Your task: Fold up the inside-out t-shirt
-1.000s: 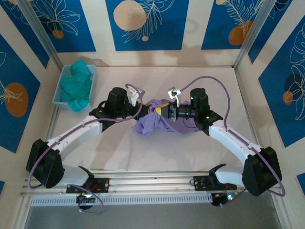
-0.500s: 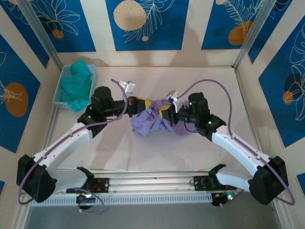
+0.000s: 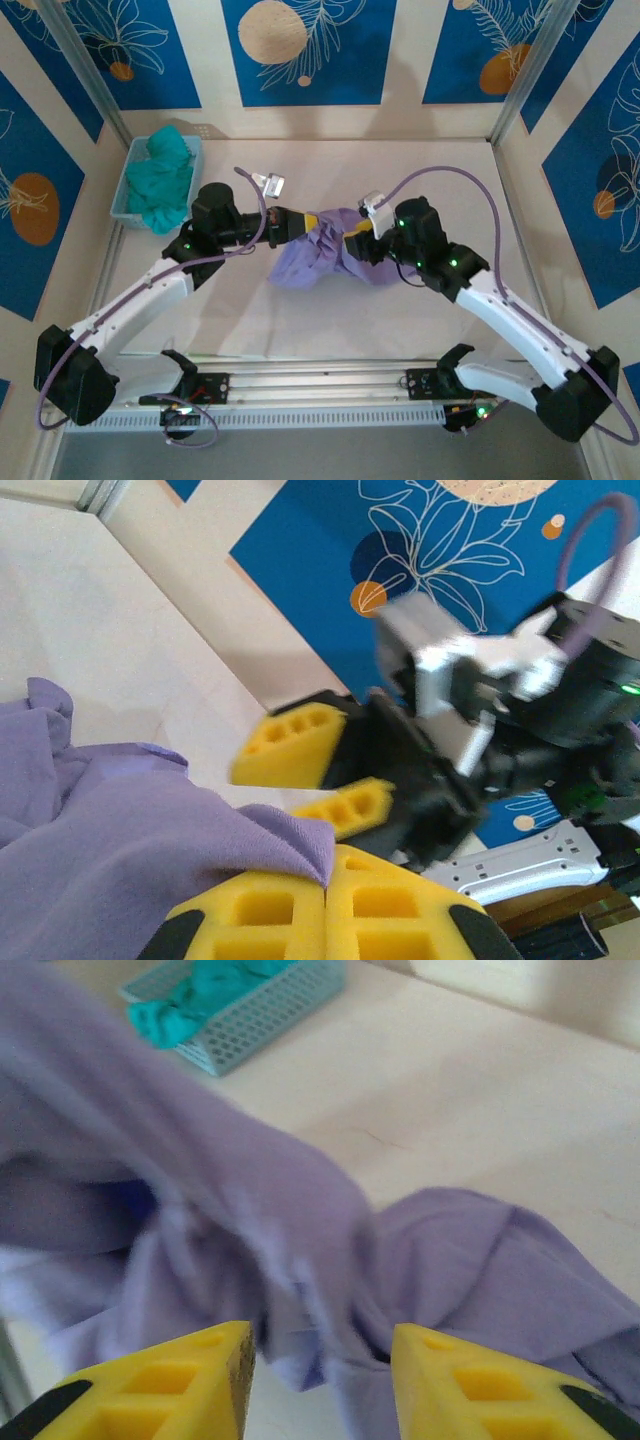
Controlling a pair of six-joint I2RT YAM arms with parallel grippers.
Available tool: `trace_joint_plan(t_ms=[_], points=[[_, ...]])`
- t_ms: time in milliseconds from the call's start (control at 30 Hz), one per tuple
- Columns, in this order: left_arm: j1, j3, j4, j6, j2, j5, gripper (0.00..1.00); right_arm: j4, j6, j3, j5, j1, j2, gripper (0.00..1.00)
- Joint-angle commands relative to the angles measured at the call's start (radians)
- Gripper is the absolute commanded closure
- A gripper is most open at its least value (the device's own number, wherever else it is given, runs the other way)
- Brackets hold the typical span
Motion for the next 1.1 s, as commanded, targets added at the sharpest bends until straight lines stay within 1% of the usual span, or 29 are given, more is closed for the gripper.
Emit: trace_joint_plan(t_ms=[0, 67, 133, 200, 267, 300, 367, 400, 433, 500, 600, 667, 733, 800, 833, 900, 1000, 1067], points=[[0.008, 0.010, -0.013, 0.026, -0.021, -0.023, 1.00, 0.019, -0.053, -0.041, -0.071, 0.052, -0.068, 0.58], [0.008, 0.011, -0.011, 0.024, -0.018, -0.022, 1.00, 0.069, -0.037, -0.059, -0.116, 0.079, -0.070, 0.57], [0.008, 0.010, -0.008, 0.021, -0.018, -0.023, 1.00, 0.106, -0.018, -0.057, -0.116, 0.097, -0.037, 0.57], [0.007, 0.009, -0.007, 0.021, -0.018, -0.023, 1.00, 0.125, -0.008, -0.038, -0.078, 0.102, 0.016, 0.57], [0.008, 0.008, -0.006, 0.022, -0.020, -0.024, 1.00, 0.142, 0.017, -0.015, -0.012, 0.105, 0.076, 0.62], [0.009, 0.006, -0.003, 0.024, -0.020, -0.026, 1.00, 0.143, 0.024, -0.004, 0.010, 0.105, 0.100, 0.67], [0.008, 0.005, -0.001, 0.027, -0.021, -0.036, 1.00, 0.113, 0.029, 0.021, 0.037, 0.105, 0.130, 0.88], [0.011, 0.005, -0.003, 0.028, -0.024, -0.044, 1.00, 0.102, 0.027, 0.020, 0.036, 0.106, 0.124, 0.95], [0.014, 0.005, -0.001, 0.031, -0.025, -0.051, 1.00, 0.099, 0.022, 0.002, 0.022, 0.105, 0.102, 1.00], [0.031, 0.004, -0.001, 0.027, -0.027, -0.063, 1.00, 0.120, 0.012, -0.059, -0.047, 0.093, 0.027, 1.00], [0.082, -0.014, 0.031, -0.009, -0.029, -0.055, 1.00, 0.225, 0.017, -0.196, -0.266, 0.039, -0.094, 1.00], [0.117, -0.037, 0.105, -0.068, -0.025, -0.022, 1.00, 0.352, 0.052, -0.292, -0.405, -0.002, -0.146, 1.00], [0.133, -0.043, 0.140, -0.101, -0.020, -0.005, 1.00, 0.468, 0.101, -0.371, -0.476, -0.040, -0.168, 1.00], [0.134, -0.035, 0.124, -0.091, -0.020, 0.000, 1.00, 0.553, 0.152, -0.420, -0.509, -0.073, -0.174, 1.00], [0.133, -0.031, 0.112, -0.082, -0.019, 0.006, 1.00, 0.577, 0.169, -0.436, -0.502, -0.082, -0.174, 1.00], [0.134, -0.025, 0.088, -0.062, -0.020, 0.014, 1.00, 0.571, 0.209, -0.440, -0.408, -0.083, -0.168, 0.97], [0.133, -0.027, 0.089, -0.063, -0.017, 0.031, 1.00, 0.398, 0.273, -0.363, -0.158, -0.071, -0.122, 0.89], [0.127, -0.027, 0.098, -0.065, -0.013, 0.048, 1.00, 0.295, 0.242, -0.295, -0.056, -0.038, -0.094, 0.81]])
